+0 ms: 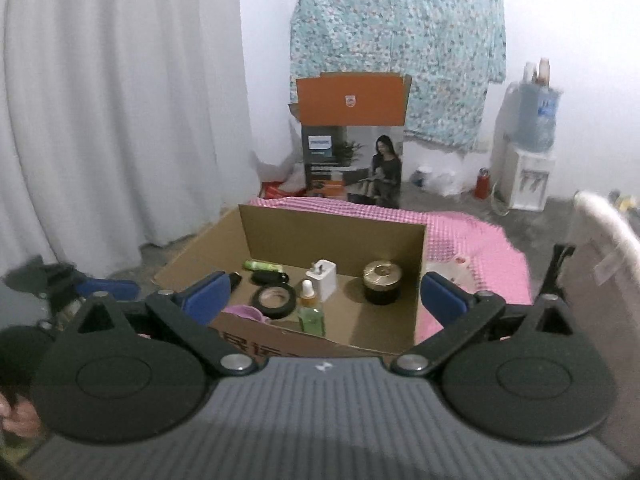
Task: Organize rigid objects
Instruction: 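Move the open left tool to the white supplement jar, then close the left tool around the white supplement jar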
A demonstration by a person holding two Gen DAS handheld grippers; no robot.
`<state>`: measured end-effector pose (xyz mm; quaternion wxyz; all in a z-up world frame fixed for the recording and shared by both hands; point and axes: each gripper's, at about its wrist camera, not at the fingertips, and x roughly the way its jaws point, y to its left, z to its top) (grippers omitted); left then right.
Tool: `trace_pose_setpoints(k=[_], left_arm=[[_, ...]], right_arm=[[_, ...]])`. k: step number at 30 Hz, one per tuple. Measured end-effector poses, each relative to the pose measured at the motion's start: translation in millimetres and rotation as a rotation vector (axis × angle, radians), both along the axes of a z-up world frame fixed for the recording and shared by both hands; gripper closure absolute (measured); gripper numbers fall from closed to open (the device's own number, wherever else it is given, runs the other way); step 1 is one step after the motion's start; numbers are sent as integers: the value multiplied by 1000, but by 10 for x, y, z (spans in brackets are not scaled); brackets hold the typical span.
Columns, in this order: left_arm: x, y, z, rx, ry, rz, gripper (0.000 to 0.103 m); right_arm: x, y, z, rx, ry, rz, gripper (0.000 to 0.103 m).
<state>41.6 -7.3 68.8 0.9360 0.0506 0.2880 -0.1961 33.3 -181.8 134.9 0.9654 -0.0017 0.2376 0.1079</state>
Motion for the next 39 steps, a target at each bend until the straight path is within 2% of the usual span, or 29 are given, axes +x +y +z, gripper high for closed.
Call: trace_pose_setpoints(k=[6,10,15,21,29,32,34,37,39], left_arm=[[-6,220,-138,6,24,58,1],[-18,345,-219,-1,23,76,1],[31,433,-360,6,22,95,1],[169,447,-577,47,-11,122,1],[379,468,-780,82,-52,139,4],[443,496,-834,65,-49,133,9],[489,518,-870,58,-41,134,20],[546,564,-919,38,-19,135,30],[570,596,-938,18,-9,134,32]], right_arm=[[91,144,-14,-59,12,-1,1],[106,217,-126,-51,18,-4,1],[110,265,-350,43,35,80,1],[271,453,-618,219,128,204,1],[690,899,-952,352,266,281,1],[813,1053,-1048,381,305,297,3],[892,1140,-1123,395,326,303,7],[980,1232,-1185,412,350,301,15],[1044,1281,-1233,423,367,299,24]])
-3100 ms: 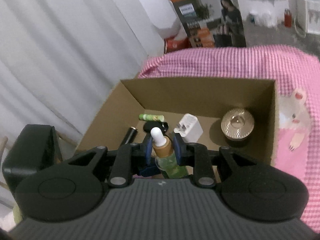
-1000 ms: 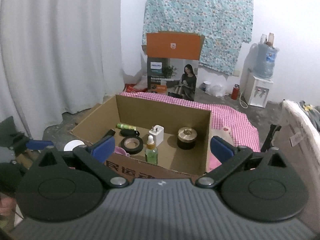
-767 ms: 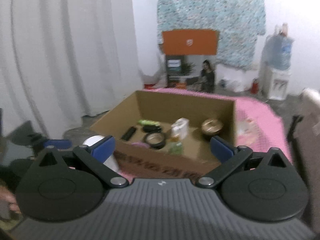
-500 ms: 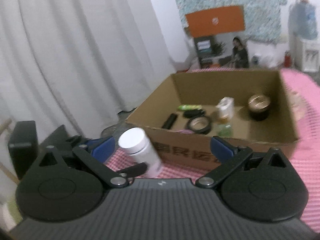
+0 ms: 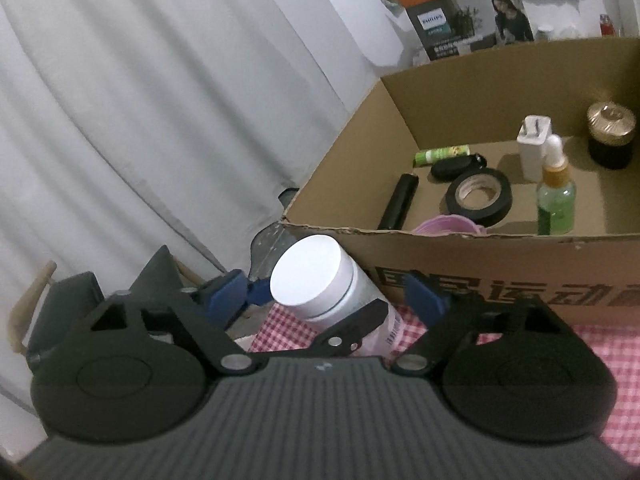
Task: Organize rigid objects
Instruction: 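Close the left tool around the white supplement jar, then lift the white jar with the left tool and carry it over the box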
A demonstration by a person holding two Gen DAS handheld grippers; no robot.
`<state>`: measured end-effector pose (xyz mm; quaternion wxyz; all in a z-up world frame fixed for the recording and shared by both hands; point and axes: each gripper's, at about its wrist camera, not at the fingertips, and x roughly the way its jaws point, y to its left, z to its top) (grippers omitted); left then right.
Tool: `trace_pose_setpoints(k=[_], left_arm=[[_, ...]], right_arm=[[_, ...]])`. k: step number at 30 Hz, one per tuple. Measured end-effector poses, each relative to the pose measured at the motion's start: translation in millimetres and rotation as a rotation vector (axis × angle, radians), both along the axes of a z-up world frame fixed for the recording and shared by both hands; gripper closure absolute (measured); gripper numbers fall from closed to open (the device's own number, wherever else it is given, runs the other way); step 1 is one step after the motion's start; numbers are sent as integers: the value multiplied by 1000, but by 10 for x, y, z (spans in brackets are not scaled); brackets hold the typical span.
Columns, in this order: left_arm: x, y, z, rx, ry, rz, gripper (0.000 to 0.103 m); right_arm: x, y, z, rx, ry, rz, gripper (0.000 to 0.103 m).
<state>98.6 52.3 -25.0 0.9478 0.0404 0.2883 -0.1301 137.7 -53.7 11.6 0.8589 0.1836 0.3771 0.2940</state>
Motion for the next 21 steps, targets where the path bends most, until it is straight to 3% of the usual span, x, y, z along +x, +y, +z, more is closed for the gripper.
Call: trace_pose_setpoints(k=[6,9,15,21], left_arm=[[30,64,-11,-44,11,-3,48],[19,83,-9,-41,6,5,49],[-79,60,67,-30,3,7,49],[-260,-42,430,23,-39,-6,49]], right_arm=[[129,53,-111,32,45,6,45],[148,40,-102,57,52,8,54],[71,13,-54,75,55,16,56],[-151,-73,226,123,-2,43,55]])
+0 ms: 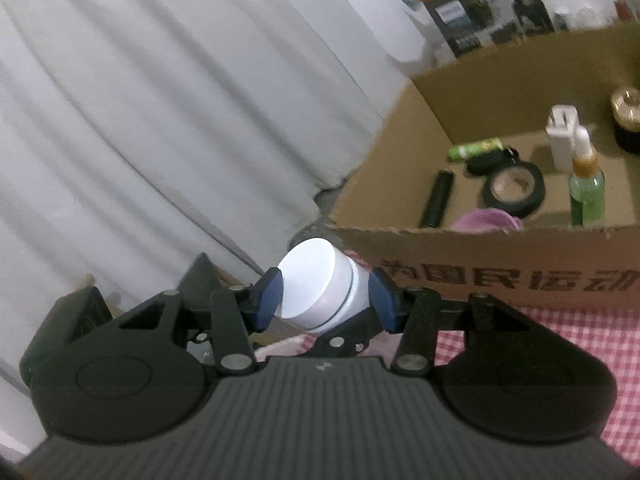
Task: Organize rigid objects
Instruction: 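Lift the white jar with the left tool and carry it over the box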
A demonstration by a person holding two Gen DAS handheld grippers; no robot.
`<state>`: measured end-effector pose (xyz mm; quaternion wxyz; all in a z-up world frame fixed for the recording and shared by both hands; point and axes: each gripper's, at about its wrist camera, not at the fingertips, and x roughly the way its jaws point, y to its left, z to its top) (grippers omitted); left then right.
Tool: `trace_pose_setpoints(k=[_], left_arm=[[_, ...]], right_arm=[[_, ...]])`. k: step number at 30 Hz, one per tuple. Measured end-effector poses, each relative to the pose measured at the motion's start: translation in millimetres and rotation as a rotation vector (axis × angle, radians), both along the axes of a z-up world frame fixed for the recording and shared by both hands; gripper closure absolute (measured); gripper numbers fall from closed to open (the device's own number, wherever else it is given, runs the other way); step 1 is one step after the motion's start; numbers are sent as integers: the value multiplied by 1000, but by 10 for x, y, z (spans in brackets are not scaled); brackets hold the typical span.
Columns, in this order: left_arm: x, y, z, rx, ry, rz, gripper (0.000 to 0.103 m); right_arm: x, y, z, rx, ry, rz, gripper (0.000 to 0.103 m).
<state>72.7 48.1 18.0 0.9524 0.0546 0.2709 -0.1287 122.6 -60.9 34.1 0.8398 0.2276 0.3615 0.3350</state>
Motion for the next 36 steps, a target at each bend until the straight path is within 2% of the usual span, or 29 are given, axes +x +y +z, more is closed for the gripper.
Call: trace_pose_setpoints(k=[2,5,8,12,14,17,21,27,36], left_arm=[[-39,-75,188,20,-28,-8,49],[-8,-188,480,2,-61,-41,49],[111,-351,718,-24,-75,-86,49],[340,-642,936,-39,-89,-157,49],[500,-798,996,-62,-73,-197,49],[833,-1008,1014,-122,8,-250,49],[1192,-1270,912,-152,101,-284,49],[1577,-1566,585,-85,175,-294,49],[1790,-1707,219,-37,262,-292,49]], right_arm=[[-70,-56,146,13,-43,1,55],[-157,-204,415,32,-119,-19,55],[-195,-409,694,28,-186,-54,54],[-118,-719,994,7,-228,-108,53],[-25,-933,1097,7,-224,-142,53],[138,-1212,1153,1,-202,-198,53],[376,-1596,1063,-8,-154,-267,53],[723,-1967,654,12,-52,-302,53],[1070,-2049,104,7,41,-303,53]])
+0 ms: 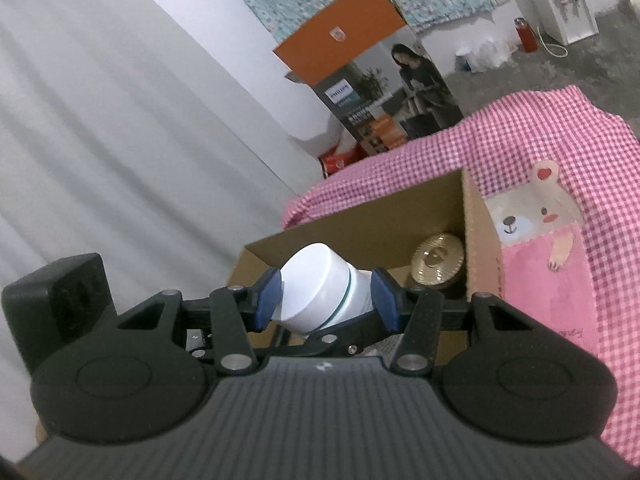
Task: Organize rigid objects
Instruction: 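Lift the white jar with the left tool and carry it over the box, then lower the white jar into the box and open the left tool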
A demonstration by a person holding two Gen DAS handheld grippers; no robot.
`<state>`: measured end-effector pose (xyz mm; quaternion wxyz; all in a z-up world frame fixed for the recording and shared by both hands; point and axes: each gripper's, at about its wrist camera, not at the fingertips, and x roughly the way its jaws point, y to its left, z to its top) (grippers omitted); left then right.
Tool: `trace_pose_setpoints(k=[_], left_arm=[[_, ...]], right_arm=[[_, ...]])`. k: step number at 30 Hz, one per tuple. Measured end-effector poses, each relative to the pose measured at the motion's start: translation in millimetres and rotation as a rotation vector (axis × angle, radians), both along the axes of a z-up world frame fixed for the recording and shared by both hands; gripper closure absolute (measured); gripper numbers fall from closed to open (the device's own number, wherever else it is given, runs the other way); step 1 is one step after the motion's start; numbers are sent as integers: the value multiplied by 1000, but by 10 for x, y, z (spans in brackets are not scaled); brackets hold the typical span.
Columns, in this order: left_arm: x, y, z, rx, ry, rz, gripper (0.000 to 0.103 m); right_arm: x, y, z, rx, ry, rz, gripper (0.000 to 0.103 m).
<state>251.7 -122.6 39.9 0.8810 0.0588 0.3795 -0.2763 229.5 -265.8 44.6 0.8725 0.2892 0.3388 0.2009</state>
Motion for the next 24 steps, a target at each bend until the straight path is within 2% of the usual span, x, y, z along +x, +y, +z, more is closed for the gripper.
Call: trace_pose_setpoints(k=[8,18,24], left_arm=[[9,-116,-128,66,8,-6,49],[58,-222,-259,119,39,-5,49],[85,-226,-308,120,42,-3,48]], right_arm=[[131,-29,-200,-30,40,-11,46],[135,-44,-246,-43,65,-21,39],[117,-36,-250,-54,61,-23,37]])
